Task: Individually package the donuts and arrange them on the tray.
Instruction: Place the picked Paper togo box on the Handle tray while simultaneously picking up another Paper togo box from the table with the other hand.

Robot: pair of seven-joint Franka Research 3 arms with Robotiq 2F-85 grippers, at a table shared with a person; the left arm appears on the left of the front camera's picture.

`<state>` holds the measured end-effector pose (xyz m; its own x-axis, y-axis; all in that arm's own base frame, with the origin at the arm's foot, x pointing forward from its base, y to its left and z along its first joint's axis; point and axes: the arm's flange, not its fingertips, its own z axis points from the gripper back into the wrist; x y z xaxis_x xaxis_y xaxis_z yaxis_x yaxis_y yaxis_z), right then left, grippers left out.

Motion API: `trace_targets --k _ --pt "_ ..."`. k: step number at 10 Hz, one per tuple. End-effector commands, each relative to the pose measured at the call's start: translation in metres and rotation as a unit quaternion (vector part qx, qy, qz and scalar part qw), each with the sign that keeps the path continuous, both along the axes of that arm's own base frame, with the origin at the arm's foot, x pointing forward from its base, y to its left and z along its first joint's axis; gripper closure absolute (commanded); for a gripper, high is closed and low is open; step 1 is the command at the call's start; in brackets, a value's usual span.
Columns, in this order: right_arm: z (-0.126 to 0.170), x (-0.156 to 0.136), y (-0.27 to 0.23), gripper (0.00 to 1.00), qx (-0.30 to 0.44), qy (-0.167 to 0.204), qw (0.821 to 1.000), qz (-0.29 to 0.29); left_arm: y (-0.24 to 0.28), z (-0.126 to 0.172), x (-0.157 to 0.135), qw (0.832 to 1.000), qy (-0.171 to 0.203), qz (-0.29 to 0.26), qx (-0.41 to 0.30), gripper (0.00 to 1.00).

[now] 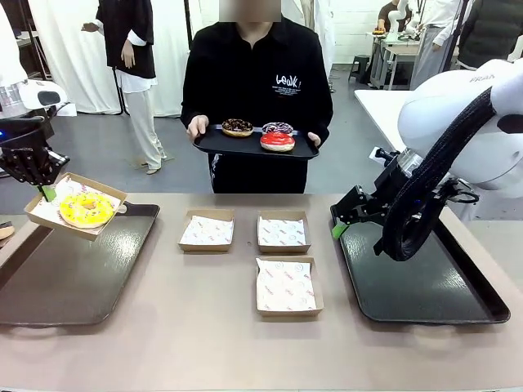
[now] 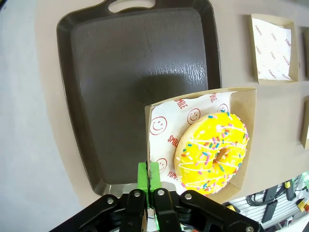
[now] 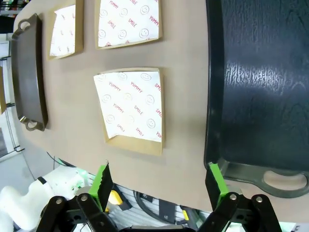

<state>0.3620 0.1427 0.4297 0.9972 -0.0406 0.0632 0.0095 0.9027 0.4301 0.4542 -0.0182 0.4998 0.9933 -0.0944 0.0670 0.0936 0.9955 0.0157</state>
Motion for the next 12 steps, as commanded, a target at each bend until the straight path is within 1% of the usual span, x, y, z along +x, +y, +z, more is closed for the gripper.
trace_targets --k 1,2,3,4,8,11,12 --pt "-0.014 -0.002 0.012 0.0 -0.052 -0.009 0.998 -0.028 0.0 0.0 0.0 1.0 0.0 0.0 0.0 0.99" --pt "-0.028 -0.003 0.029 0.0 -0.089 -0.014 0.995 -0.053 0.004 -0.003 -0.008 1.0 -0.001 0.006 0.007 0.99" --pt "-0.041 -0.004 0.05 0.0 -0.116 -0.011 0.991 -0.062 0.009 -0.003 -0.023 1.0 -0.009 0.023 0.008 0.99" --pt "-0.053 -0.002 0.067 0.0 -0.13 0.0 0.99 -0.06 0.014 -0.003 -0.037 0.999 -0.015 0.03 0.01 0.99" --pt "-0.104 0.018 0.106 0.0 -0.166 0.015 0.981 -0.1 0.034 -0.03 -0.077 0.999 0.008 0.04 -0.008 0.99" --pt "-0.126 0.016 0.118 0.0 -0.185 0.018 0.977 -0.107 0.044 -0.053 -0.081 0.999 0.024 0.045 -0.015 0.99" --pt "-0.13 0.014 0.12 0.0 -0.19 0.018 0.976 -0.108 0.044 -0.059 -0.082 0.999 0.022 0.043 -0.014 0.99"
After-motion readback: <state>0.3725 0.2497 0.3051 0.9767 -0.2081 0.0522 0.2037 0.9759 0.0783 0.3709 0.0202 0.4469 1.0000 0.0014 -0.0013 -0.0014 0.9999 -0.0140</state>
